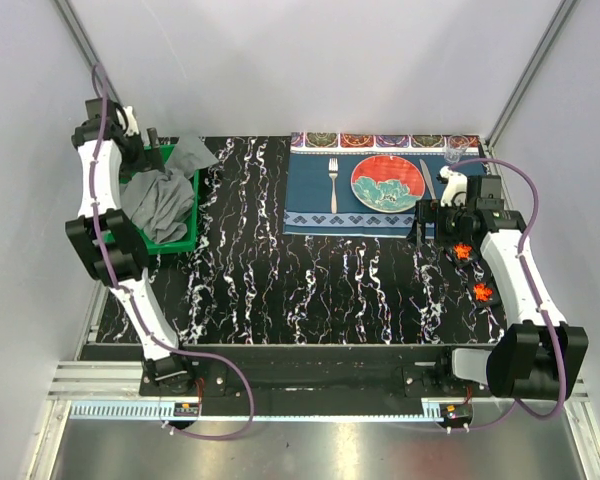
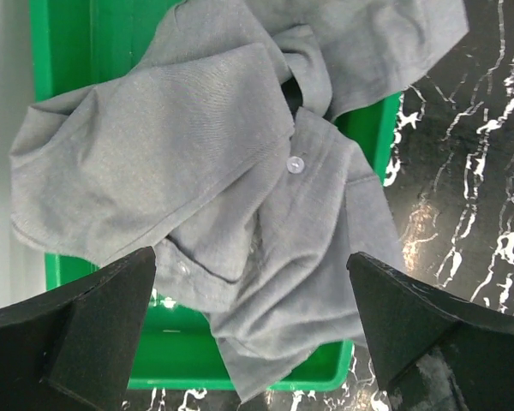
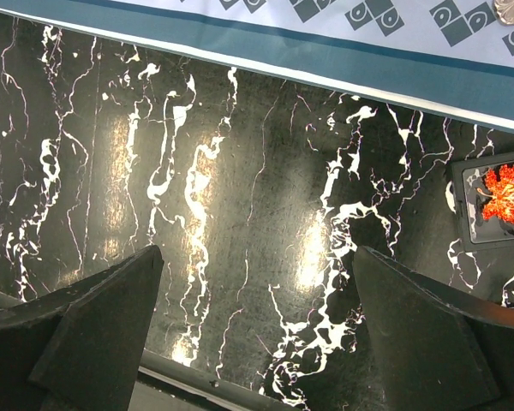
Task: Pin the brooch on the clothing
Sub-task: Pick up the clothes from the bin, then place the clothes at the center of the board.
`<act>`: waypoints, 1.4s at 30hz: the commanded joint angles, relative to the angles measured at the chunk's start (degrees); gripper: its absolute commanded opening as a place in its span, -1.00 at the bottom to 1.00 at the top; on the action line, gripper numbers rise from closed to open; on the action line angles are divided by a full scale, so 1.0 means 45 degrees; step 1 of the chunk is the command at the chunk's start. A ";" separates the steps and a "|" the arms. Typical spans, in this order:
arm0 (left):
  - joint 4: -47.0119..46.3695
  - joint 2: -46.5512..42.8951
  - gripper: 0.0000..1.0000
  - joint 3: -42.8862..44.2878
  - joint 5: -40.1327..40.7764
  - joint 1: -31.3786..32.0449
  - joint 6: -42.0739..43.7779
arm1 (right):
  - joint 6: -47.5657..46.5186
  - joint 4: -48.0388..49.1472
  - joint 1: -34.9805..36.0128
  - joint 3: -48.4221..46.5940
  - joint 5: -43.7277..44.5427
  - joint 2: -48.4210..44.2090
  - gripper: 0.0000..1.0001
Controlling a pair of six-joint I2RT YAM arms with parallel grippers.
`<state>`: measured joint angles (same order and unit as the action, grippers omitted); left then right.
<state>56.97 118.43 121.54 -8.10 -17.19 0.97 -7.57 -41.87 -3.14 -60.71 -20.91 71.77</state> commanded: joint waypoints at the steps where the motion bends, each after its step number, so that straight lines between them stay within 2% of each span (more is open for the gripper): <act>1: -0.0960 0.0885 0.98 0.0609 -0.0387 -0.0359 -0.0177 | -0.0192 0.0066 -0.0045 -0.0006 -0.0139 0.0204 0.99; 11: -0.1508 0.3212 0.98 0.1371 -0.0758 -0.0360 0.0915 | -0.0212 -0.0032 -0.0045 -0.0220 -0.0061 0.0673 0.99; 13: -0.1508 0.3388 0.89 0.1371 -0.0759 -0.0379 0.1033 | -0.0212 -0.0071 -0.0045 -0.0298 -0.0061 0.0751 0.99; 14: -0.1527 0.3370 0.77 0.1352 -0.0836 -0.0379 0.1169 | -0.0231 -0.0091 -0.0045 -0.0318 -0.0061 0.0790 0.99; 15: -0.1489 0.3253 0.31 0.1313 -0.0915 -0.0418 0.1248 | -0.0250 -0.0110 -0.0045 -0.0318 -0.0119 0.0809 0.99; 17: -0.1410 0.2941 -0.12 0.1235 -0.1361 -0.0457 0.1579 | -0.0231 -0.0149 -0.0045 -0.0357 -0.0198 0.0829 0.99; 18: -0.1333 0.2495 -0.40 0.1196 -0.1500 -0.0457 0.1697 | -0.0212 -0.0169 -0.0045 -0.0396 -0.0256 0.0848 0.99; 19: -0.1293 0.2181 -0.90 0.1157 -0.1617 -0.0457 0.1795 | -0.0192 -0.0208 -0.0045 -0.0435 -0.0295 0.0868 0.99; 20: -0.1235 0.1830 -1.00 0.1098 -0.1792 -0.0438 0.1912 | -0.0211 -0.0247 -0.0045 -0.0455 -0.0296 0.0849 0.99; 27: -0.0904 -0.3027 -1.00 0.0511 -0.3941 -0.0302 0.2654 | -0.0192 -0.0500 -0.0045 -0.0942 -0.0549 0.0887 0.99; 33: -0.0591 -0.6895 -1.00 0.0609 -0.4956 0.0772 0.3651 | -0.0854 -0.1378 -0.0045 -0.2328 -0.0743 0.1063 0.99; 36: -0.0143 -0.8420 -1.00 0.0648 -0.5991 0.1688 0.3650 | -0.1109 -0.1984 -0.0045 -0.3633 -0.1114 0.1180 1.00; 39: -0.0082 -0.9691 -1.00 0.0395 -0.6228 0.3405 0.3476 | -0.1344 -0.2609 -0.0045 -0.4417 -0.1738 0.1394 1.00; 40: -0.0082 -0.9910 -1.00 0.0375 -0.6170 0.4493 0.3359 | -0.1383 -0.2920 -0.0045 -0.4903 -0.1876 0.1473 0.99; 42: -0.0082 -1.0300 -1.00 0.0472 -0.6304 0.5223 0.2735 | -0.1384 -0.3291 -0.0045 -0.5529 -0.2207 0.1590 1.00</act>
<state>55.48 73.32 123.42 -32.58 0.16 15.97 -11.92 -51.86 -3.14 -79.26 -25.93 78.15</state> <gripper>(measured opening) 0.025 0.994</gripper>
